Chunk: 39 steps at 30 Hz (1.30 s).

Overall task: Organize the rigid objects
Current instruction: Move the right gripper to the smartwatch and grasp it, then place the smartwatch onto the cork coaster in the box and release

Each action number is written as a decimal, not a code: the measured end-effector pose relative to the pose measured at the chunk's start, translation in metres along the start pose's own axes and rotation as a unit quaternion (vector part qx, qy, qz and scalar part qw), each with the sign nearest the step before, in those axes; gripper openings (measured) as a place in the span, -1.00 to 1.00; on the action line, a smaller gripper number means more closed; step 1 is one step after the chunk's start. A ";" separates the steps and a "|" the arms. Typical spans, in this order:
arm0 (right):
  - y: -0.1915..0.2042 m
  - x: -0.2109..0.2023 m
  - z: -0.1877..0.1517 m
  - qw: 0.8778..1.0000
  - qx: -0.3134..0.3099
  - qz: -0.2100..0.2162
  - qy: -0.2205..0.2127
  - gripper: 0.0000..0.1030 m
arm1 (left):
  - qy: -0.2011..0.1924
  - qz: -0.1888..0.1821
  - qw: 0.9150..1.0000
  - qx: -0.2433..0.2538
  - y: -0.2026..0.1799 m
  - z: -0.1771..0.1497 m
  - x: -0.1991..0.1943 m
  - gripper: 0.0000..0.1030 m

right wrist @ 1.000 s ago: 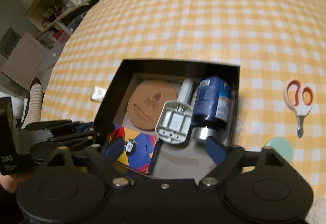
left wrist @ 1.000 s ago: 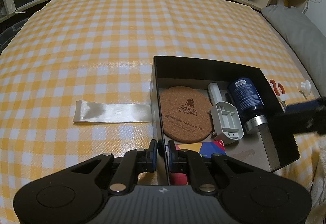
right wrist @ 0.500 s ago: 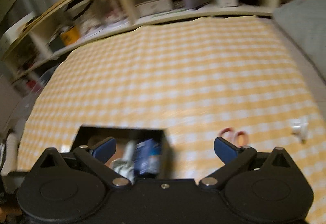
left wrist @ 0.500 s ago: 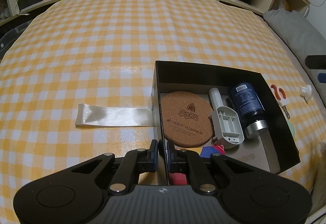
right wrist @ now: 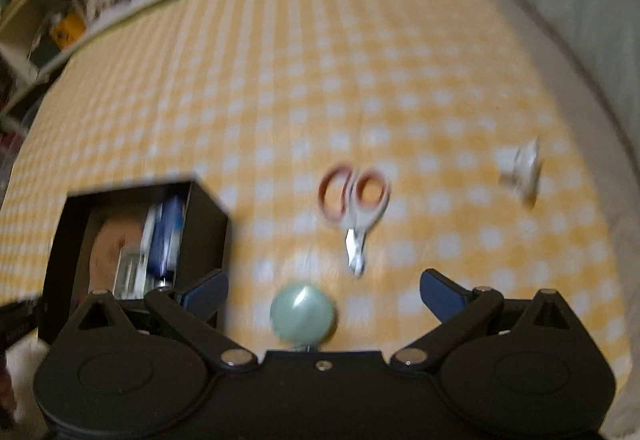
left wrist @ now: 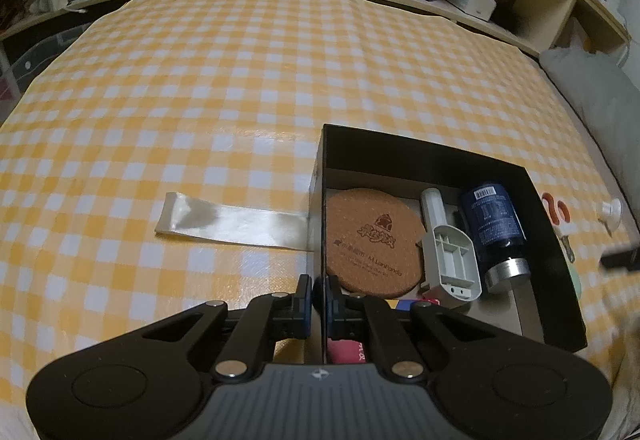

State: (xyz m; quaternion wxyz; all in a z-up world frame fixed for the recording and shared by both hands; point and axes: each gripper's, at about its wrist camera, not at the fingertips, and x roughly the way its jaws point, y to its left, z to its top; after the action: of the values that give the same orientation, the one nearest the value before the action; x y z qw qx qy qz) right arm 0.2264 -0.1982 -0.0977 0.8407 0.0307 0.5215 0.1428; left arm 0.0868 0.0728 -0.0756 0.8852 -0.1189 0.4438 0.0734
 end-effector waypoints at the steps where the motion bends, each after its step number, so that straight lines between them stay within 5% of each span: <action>1: 0.003 0.004 -0.006 1.000 -0.008 0.002 0.020 0.99 | 0.000 -0.001 1.000 -0.002 0.000 0.000 0.000 -0.86; 8: 0.035 0.044 -0.031 0.984 -0.093 0.018 0.150 0.58 | 0.004 -0.007 1.000 -0.012 0.003 0.001 -0.001 -0.85; 11: 0.043 0.053 -0.035 0.980 -0.108 0.015 0.167 0.27 | 0.006 -0.008 1.000 -0.013 0.004 0.001 -0.001 -0.84; 15: 0.051 0.057 -0.039 0.977 -0.125 0.003 0.172 0.19 | 0.007 -0.010 1.000 -0.016 0.004 0.002 -0.001 -0.84; 18: 0.053 0.058 -0.041 0.976 -0.133 -0.013 0.170 -0.06 | 0.007 -0.010 1.000 -0.017 0.005 0.002 0.000 -0.84; 24: 0.048 0.053 -0.037 0.980 -0.121 -0.001 0.160 -0.09 | 0.008 -0.011 1.000 -0.019 0.005 0.001 -0.001 -0.83; 32: 0.039 0.007 -0.014 0.995 -0.063 0.054 0.061 -0.09 | 0.008 -0.011 1.000 -0.019 0.004 0.001 -0.001 -0.83; 39: 0.072 -0.011 -0.005 0.990 -0.039 0.134 0.021 -0.09 | 0.008 -0.010 1.000 -0.017 0.004 0.001 -0.001 -0.83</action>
State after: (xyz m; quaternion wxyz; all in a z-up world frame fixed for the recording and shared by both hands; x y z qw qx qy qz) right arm 0.2028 -0.1327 -0.0761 0.8033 0.0649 0.5242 0.2753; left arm 0.0864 0.0772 -0.0749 0.8800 -0.1395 0.4484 0.0711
